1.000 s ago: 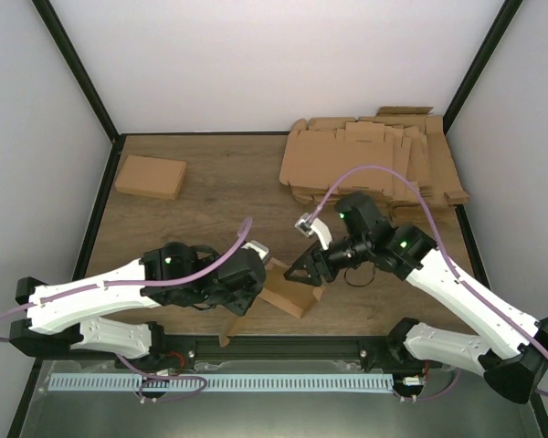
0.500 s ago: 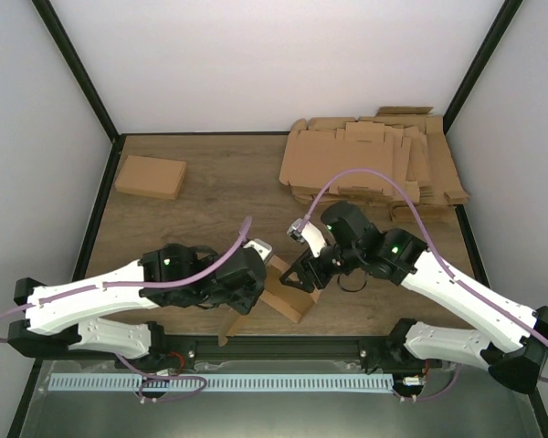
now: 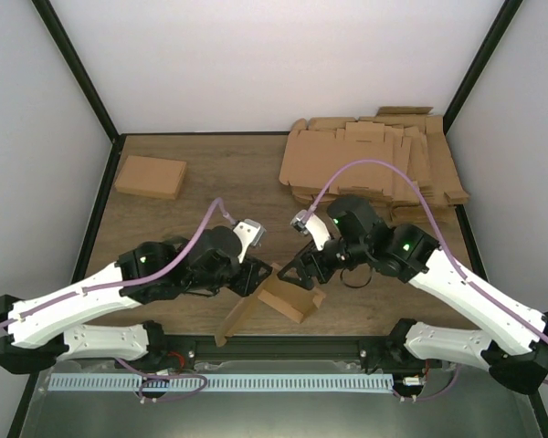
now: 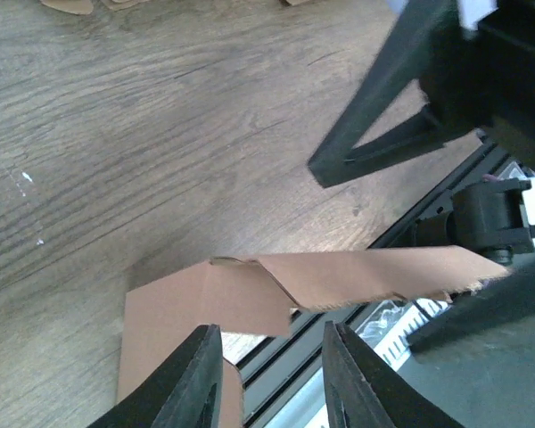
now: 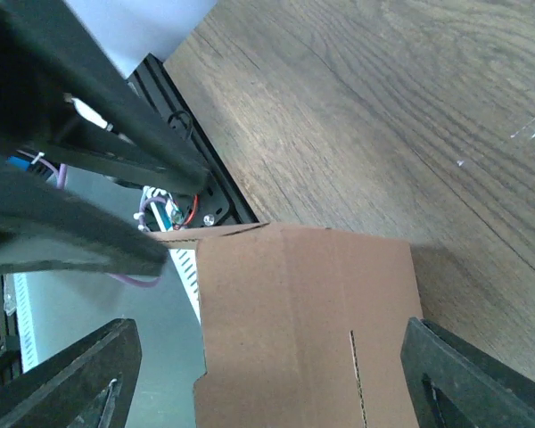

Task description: Fold the paper box

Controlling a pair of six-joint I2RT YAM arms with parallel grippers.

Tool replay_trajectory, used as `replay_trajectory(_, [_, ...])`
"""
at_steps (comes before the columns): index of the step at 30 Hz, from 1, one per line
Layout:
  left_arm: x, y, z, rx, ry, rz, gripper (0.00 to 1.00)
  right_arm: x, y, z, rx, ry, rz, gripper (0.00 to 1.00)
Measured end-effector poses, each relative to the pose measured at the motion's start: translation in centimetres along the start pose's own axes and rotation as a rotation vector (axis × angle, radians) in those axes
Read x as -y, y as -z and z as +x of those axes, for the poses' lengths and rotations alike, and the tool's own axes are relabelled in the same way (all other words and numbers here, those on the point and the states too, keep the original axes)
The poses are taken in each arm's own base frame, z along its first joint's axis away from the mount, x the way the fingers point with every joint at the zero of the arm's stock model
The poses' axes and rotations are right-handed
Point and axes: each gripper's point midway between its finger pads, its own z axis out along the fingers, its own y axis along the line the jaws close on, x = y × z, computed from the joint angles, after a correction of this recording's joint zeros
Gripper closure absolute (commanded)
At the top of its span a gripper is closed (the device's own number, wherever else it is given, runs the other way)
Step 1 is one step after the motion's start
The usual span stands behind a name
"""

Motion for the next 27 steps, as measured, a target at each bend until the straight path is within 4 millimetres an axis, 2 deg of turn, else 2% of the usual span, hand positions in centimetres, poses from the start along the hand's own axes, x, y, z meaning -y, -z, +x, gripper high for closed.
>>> replay_trajectory(6, [-1.4,-1.2,-0.3,-0.007,0.034,0.011,0.7,0.1,0.9,-0.4,0.025,-0.019,0.009,0.24])
replay_trajectory(9, [-1.5,-1.5,-0.2,-0.014,0.037,0.023,0.71,0.3,1.1,-0.4,0.027,-0.033,0.016,0.43])
replay_trajectory(12, [-1.5,-2.0,0.0,-0.031,0.035,0.037,0.71,0.5,1.3,-0.3,0.028,-0.05,0.019,0.51])
replay_trajectory(19, [-1.3,-2.8,0.3,-0.06,0.022,0.055,0.71,0.6,1.5,-0.2,0.025,-0.059,0.017,0.56])
replay_trajectory(27, [-1.3,-3.9,1.1,-0.105,0.006,0.057,0.71,1.0,0.0,1.9,-0.049,-0.083,-0.016,0.55])
